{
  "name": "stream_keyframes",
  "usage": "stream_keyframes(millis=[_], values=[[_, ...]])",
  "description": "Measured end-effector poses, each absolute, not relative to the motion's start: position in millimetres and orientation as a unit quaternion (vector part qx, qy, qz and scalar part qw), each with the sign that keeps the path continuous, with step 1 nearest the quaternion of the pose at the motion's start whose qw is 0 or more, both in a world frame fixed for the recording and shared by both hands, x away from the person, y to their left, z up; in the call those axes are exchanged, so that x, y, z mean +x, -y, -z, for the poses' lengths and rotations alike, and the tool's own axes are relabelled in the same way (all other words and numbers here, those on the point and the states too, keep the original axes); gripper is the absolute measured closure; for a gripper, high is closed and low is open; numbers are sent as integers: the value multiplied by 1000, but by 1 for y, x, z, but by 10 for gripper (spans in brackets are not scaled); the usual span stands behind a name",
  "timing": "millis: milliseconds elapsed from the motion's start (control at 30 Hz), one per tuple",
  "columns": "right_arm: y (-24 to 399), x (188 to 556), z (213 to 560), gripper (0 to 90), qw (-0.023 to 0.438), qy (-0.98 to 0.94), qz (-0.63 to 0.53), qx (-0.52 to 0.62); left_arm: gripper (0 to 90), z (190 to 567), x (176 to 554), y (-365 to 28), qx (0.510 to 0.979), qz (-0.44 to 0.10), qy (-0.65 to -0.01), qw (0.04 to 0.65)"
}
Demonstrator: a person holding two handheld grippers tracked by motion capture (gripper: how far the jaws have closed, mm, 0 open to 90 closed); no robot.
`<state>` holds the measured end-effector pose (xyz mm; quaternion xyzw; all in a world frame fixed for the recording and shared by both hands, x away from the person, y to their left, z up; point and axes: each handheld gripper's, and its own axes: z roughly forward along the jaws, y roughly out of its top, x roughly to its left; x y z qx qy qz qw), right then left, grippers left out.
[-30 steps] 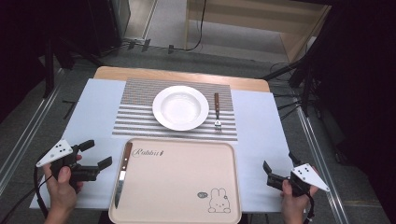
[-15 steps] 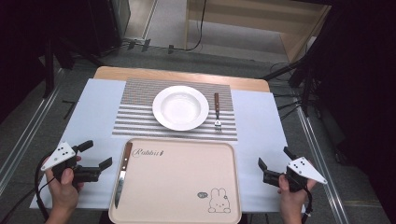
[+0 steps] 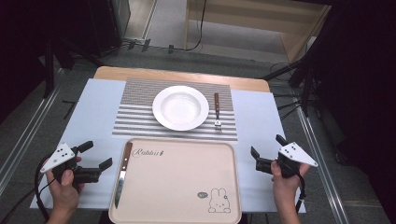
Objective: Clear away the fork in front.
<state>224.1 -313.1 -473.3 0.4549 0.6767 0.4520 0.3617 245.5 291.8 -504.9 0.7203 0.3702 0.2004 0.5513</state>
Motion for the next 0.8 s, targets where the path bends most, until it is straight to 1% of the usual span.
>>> stream_keyframes(millis=[800], values=[[294,282,453,0,335,-686,-439,474,0,505,245,-291,719,-199,-367,556]])
